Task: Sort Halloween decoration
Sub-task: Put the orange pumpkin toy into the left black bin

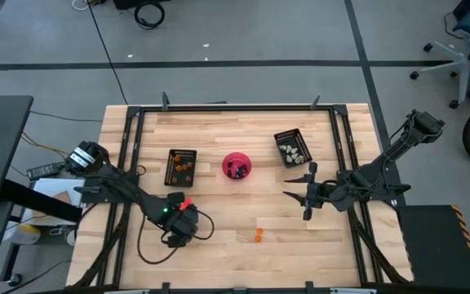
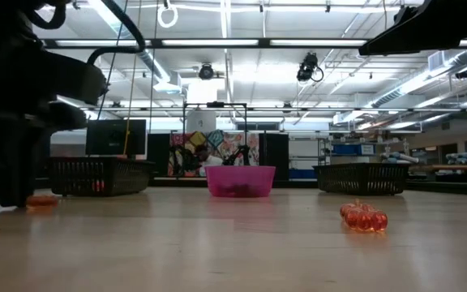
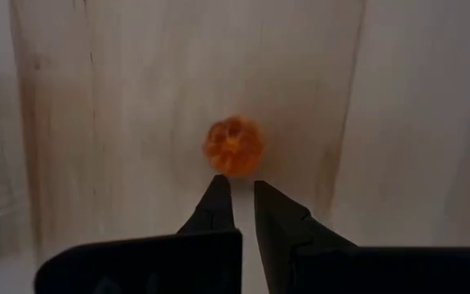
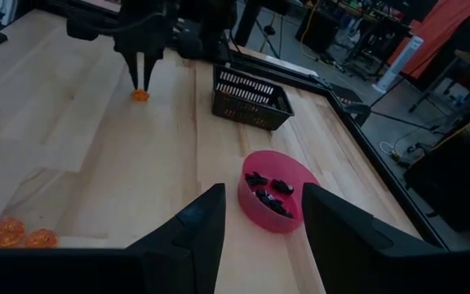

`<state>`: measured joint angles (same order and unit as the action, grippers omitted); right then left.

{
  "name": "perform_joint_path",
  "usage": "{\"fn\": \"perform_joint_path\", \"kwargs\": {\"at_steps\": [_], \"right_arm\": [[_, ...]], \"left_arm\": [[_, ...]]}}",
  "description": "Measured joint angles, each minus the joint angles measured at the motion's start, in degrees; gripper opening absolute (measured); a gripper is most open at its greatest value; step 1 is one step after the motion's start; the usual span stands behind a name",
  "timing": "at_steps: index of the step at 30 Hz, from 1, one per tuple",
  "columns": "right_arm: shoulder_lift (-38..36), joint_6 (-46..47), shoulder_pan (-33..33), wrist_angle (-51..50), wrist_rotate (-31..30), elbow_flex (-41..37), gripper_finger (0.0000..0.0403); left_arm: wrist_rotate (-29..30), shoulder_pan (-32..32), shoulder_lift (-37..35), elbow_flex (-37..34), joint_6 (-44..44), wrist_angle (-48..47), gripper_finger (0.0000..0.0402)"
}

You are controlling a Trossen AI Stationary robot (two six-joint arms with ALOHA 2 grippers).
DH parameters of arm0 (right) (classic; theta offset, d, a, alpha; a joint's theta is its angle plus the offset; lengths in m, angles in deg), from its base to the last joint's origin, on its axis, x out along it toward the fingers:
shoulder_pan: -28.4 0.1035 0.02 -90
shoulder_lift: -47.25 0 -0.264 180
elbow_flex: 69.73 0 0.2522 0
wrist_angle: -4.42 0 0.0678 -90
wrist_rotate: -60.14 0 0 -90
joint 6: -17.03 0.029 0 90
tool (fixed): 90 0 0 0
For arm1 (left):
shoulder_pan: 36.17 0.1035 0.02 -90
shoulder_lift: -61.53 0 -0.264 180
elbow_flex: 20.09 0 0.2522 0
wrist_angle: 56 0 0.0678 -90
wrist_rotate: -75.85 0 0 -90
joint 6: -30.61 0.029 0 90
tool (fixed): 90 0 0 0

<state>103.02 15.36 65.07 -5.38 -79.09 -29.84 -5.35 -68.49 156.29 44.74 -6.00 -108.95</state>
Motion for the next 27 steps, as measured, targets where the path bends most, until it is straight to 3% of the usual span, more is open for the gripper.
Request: {"fn": "perform_joint_path", "kwargs": {"at_steps": [7,17,27], "right_arm": [[-0.02,0.04,0.00,-0.04,-0.02,-0.02,0.0167],[-0.02,0.00,0.00,-0.07,-0.13,-0.02,0.0167],[-0.02,0.00,0.00,-0.07,-0.15,-0.02,0.0167]], "left_arm": [[3.85,2.86,4.06,0.31,3.34,4.31,0.0011],[8.67,4.18,4.41,0.98,6.80,12.99,0.0011],[13.65,8.45,4.61,0.99,16.30,28.60,0.0011]]}}
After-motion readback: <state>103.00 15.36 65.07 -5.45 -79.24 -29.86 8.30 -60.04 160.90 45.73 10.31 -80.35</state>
